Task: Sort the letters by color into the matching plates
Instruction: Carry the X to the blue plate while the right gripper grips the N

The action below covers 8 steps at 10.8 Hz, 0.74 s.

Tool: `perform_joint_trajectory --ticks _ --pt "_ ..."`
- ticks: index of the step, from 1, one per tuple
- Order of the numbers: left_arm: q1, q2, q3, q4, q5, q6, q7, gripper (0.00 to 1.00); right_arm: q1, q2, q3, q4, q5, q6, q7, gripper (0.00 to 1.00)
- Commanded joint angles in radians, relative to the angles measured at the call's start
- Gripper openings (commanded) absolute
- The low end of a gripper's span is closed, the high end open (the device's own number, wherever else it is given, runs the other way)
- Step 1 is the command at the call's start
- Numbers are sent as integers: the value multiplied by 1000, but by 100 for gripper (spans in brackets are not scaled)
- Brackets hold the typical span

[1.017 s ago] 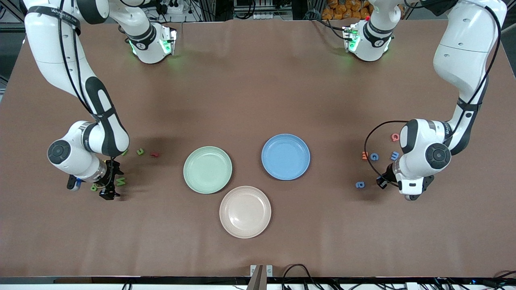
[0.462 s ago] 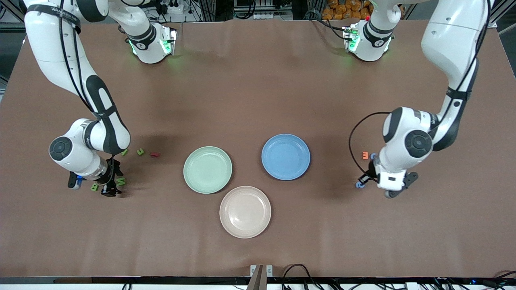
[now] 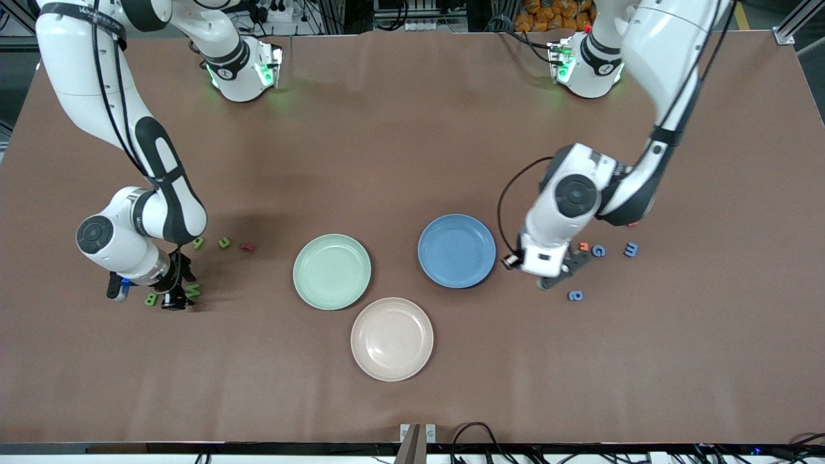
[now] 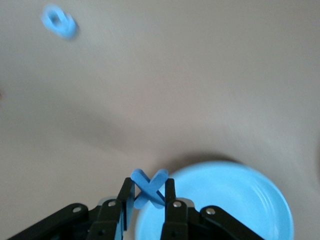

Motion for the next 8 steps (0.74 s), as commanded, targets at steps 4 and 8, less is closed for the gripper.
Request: perform_joint_trajectory --ticks 4,8 --pt "-165 54 25 65 30 -10 -177 0 2 -27 -1 -34 15 12 -34 46" --pt "-187 86 24 94 162 -9 -179 100 3 -24 -1 -34 15 12 -51 36"
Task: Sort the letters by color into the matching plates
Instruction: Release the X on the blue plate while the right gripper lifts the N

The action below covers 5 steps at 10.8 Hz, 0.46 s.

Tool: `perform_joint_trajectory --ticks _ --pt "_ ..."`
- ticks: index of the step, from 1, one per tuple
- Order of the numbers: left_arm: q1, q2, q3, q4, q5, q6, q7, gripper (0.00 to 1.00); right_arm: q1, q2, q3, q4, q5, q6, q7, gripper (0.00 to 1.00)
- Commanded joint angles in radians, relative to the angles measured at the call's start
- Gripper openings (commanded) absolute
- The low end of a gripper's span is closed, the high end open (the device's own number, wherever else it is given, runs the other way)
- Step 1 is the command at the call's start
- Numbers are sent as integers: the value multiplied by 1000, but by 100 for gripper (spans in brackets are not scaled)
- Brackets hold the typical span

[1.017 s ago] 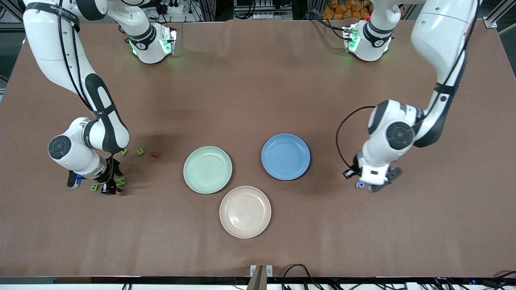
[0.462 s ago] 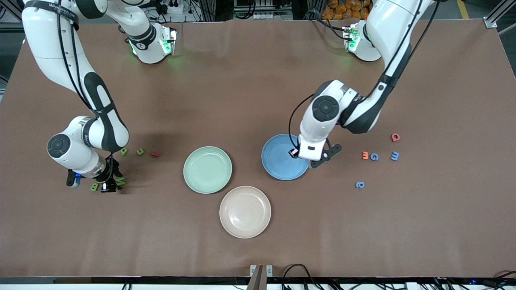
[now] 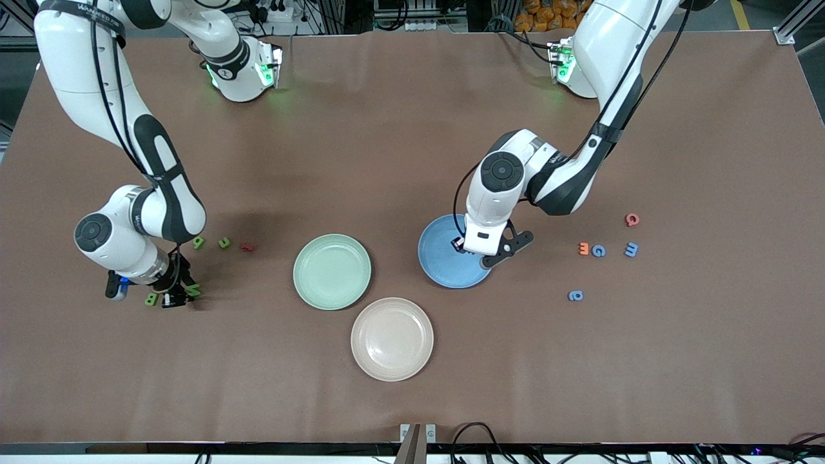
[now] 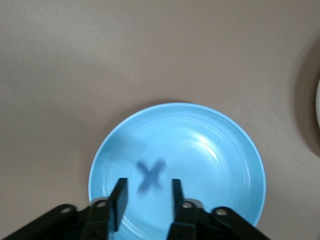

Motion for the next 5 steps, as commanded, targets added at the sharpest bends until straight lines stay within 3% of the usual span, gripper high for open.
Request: perform_joint_trajectory --ticks 1,5 --pt "-27 27 9 35 76 -9 -34 100 5 -11 -1 -26 15 8 -51 35" --pt "13 22 10 32 82 -11 52 100 8 -8 -2 -28 14 5 -108 31"
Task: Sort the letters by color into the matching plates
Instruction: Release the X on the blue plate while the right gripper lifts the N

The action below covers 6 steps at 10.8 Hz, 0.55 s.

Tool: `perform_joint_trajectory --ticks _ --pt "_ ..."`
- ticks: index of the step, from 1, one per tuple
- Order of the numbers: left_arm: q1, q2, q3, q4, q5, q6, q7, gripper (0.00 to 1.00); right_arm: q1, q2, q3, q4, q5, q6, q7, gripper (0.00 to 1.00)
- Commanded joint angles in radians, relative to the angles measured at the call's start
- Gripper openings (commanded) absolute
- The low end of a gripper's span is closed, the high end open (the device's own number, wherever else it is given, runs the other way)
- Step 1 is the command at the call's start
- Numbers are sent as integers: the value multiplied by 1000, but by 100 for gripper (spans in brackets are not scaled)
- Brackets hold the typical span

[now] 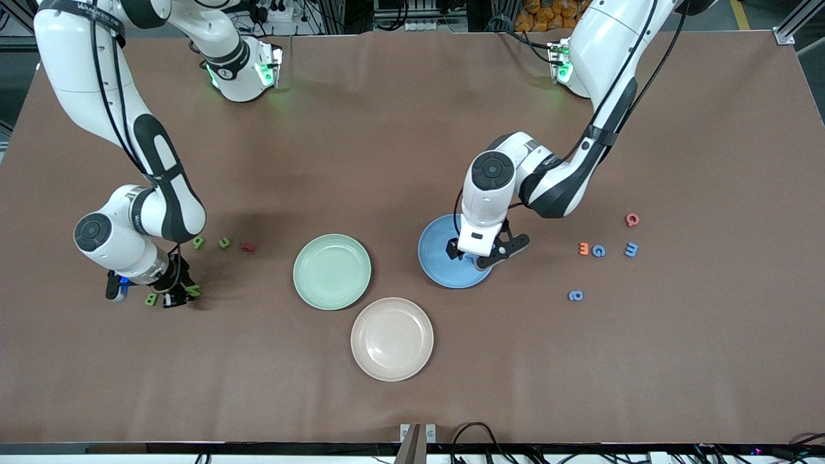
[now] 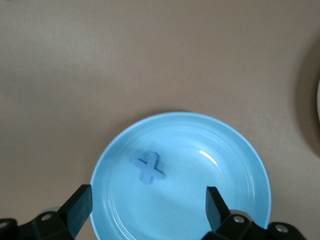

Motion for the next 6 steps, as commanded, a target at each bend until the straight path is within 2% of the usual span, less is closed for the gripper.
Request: perform_joint_trajectory --ticks 1,3,6 --pt "37 4 2 15 30 -9 65 100 9 -6 -1 -28 12 5 -69 26" --pt "83 1 2 16 29 -9 141 100 10 -6 -1 -29 6 -4 -159 12" --pt "161 2 2 18 29 -11 280 100 10 -8 -1 -28 3 -34 -298 7"
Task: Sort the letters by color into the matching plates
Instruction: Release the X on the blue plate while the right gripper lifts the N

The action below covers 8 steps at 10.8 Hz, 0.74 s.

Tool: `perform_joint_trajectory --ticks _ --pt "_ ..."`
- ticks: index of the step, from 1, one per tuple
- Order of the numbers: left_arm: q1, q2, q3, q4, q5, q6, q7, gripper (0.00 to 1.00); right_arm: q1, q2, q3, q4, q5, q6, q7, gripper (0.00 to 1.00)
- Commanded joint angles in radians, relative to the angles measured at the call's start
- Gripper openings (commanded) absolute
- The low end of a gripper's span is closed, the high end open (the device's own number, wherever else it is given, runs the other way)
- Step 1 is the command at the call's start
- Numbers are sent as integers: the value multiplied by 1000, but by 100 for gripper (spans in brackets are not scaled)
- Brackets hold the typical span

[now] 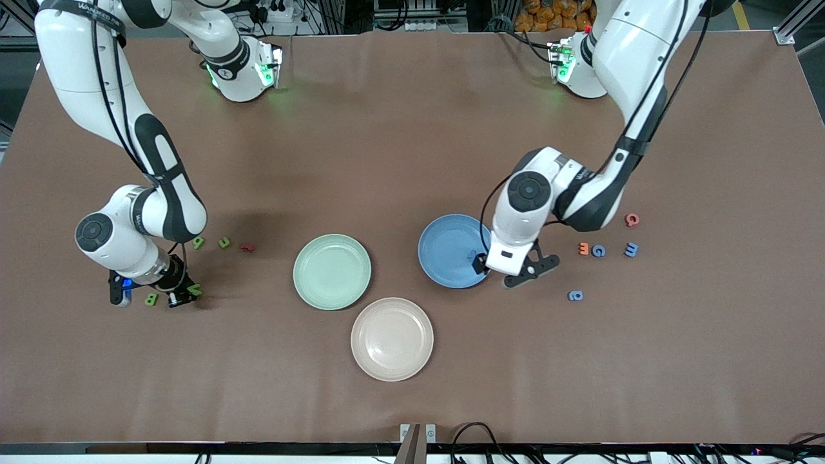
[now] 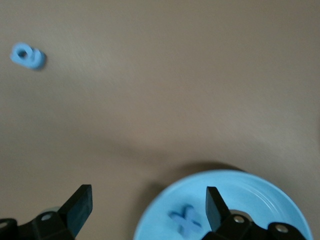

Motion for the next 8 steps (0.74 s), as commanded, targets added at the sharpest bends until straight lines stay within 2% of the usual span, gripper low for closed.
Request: perform_joint_trajectory --ticks 1,3,6,8 --pt "96 4 -8 12 26 -9 155 100 7 -10 -2 -28 4 -52 -171 6" --pt "153 10 -9 14 11 -9 330 100 7 -20 -2 -23 2 -75 -265 6" --pt "208 39 -9 14 13 -6 435 100 9 -53 -2 -17 -4 -119 -384 6" --pt "234 56 -11 14 10 -6 597 100 21 -52 -2 -3 -7 -121 -423 6"
